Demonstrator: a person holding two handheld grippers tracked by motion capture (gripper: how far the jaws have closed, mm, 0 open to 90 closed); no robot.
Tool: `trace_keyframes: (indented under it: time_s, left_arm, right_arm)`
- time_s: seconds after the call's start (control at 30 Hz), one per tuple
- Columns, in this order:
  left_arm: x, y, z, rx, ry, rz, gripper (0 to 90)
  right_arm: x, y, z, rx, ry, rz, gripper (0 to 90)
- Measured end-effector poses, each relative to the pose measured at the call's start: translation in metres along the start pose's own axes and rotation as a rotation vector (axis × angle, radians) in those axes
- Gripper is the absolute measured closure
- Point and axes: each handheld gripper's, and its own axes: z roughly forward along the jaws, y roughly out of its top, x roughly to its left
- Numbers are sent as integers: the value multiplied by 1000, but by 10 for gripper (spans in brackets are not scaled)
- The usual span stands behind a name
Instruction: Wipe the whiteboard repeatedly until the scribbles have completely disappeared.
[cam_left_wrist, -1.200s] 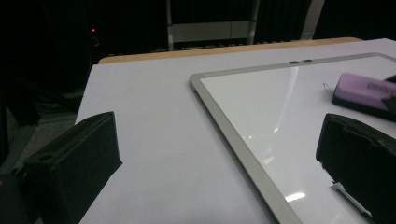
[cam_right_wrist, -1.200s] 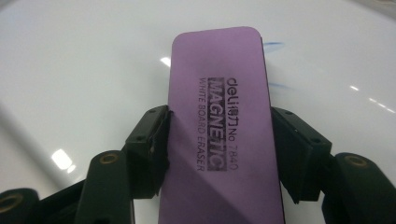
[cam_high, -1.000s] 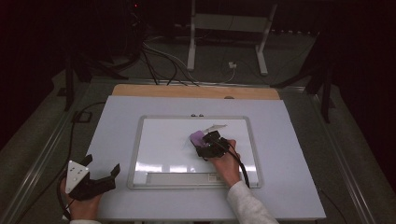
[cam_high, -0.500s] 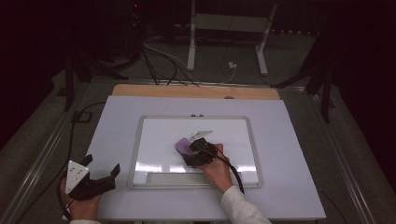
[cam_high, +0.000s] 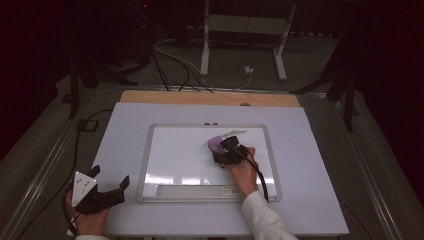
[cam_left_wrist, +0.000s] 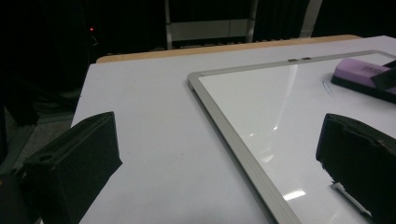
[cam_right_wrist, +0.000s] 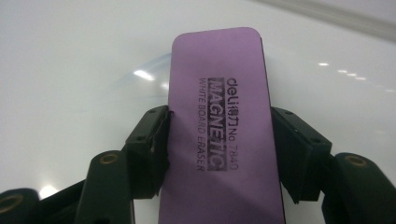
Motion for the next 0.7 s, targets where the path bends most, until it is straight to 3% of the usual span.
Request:
trace_keyframes:
  time_s: [0.2,0.3,0.4,0.6,0.7]
  left_arm:
    - [1,0,-1,-4,1,-2,4]
    - [1,0,-1,-6,0,-4,4]
    - [1,0,-2,-10,0,-6,4]
    - [1,0,-1,-6,-3,-4,4]
    - [1,0,0,-5,-2,-4,4]
  right_arm:
    - [42,0,4,17,138,-99,410]
    - [53,2,4,18,138,-155,411]
    - [47,6,7,12,106,-143,411]
    - [8,15,12,1,-31,-31,411]
    - [-5,17,13,3,-56,16,410]
